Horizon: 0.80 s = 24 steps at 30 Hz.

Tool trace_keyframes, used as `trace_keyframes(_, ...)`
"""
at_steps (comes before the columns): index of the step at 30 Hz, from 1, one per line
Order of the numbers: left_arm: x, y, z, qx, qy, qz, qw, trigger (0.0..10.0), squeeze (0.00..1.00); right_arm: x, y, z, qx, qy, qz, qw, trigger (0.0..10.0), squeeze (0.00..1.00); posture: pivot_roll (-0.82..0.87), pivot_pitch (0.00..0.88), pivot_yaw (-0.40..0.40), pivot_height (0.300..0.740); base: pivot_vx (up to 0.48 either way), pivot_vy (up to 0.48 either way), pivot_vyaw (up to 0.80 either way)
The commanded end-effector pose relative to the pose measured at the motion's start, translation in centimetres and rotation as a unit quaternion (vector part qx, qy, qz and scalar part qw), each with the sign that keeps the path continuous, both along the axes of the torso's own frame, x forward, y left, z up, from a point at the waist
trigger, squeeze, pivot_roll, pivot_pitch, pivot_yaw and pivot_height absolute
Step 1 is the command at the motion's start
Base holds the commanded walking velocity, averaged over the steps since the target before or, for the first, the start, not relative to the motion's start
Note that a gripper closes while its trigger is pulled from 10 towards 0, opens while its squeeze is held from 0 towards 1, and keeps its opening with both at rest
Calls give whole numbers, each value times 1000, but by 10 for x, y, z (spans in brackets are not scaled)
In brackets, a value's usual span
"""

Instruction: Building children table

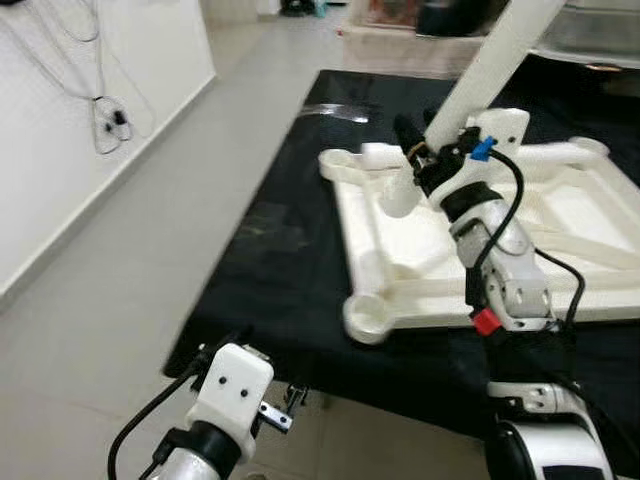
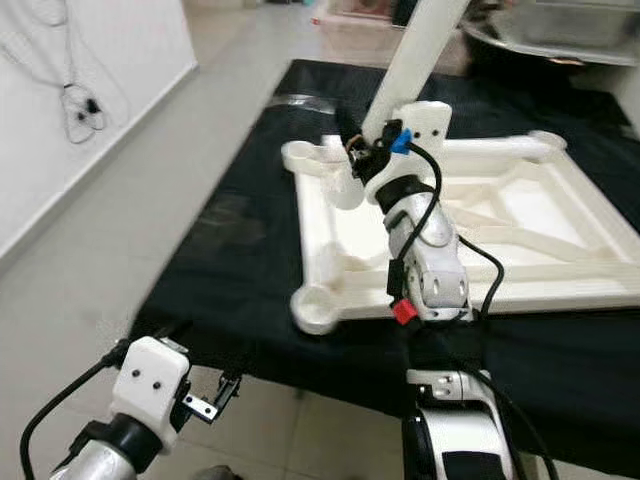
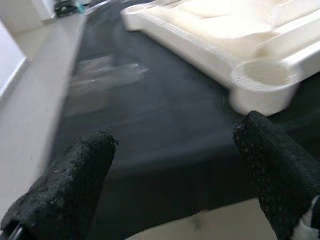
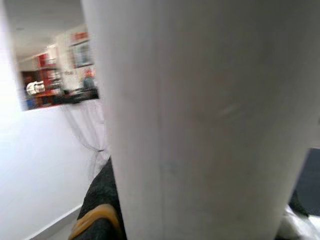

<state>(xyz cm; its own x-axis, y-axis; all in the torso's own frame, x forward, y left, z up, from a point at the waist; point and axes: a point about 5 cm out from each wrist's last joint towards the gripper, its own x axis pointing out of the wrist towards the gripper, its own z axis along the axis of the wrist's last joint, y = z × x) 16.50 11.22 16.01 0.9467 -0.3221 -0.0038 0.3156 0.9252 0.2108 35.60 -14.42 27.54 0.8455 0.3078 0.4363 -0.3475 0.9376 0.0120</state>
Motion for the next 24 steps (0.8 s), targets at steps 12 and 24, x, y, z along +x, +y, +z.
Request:
trace_keyframes(12, 0, -1, -1, 7, 2, 1, 1000, 10000, 0, 11, -29, 17, -30, -12, 1, 999, 10000, 0, 143, 137, -28, 740, 0, 0, 0)
trace_keyframes(24, -1, -3, -1, 8, 4, -1, 1000, 10000, 0, 10, -36, 10, -36, 4, 19, 999, 10000, 0, 138, 157, -27, 740, 0, 0, -694)
